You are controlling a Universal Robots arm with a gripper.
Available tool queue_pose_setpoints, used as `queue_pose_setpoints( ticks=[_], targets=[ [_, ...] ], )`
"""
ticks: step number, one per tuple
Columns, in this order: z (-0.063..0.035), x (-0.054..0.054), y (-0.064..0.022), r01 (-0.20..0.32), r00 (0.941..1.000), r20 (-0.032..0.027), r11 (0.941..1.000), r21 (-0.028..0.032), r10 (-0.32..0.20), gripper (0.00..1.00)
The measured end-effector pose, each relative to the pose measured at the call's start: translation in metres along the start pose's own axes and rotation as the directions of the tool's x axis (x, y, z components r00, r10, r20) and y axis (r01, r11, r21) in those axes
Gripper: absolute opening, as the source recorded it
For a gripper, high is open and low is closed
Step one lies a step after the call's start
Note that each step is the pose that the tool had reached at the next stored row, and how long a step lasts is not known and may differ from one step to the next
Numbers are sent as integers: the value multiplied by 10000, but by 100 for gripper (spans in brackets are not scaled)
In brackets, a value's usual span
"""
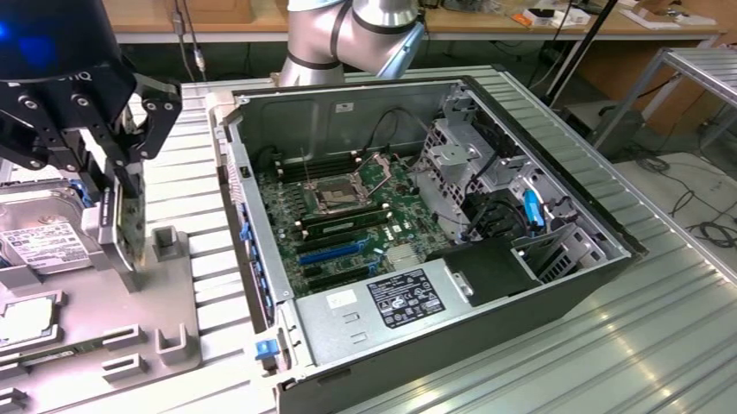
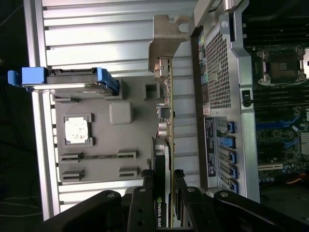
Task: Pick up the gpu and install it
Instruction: 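Pick up the gpu and move the gpu toward the slot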
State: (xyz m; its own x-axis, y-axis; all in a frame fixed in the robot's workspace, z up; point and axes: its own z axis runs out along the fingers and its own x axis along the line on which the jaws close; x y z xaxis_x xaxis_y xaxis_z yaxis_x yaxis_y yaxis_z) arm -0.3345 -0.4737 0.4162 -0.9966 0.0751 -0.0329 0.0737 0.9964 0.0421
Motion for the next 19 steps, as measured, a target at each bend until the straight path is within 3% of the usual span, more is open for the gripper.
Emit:
queue_pose_setpoints(
  ticks=[19],
  targets=[
    [-300, -10, 13, -8, 10000, 1, 10000, -1, 8, 27]
  ],
)
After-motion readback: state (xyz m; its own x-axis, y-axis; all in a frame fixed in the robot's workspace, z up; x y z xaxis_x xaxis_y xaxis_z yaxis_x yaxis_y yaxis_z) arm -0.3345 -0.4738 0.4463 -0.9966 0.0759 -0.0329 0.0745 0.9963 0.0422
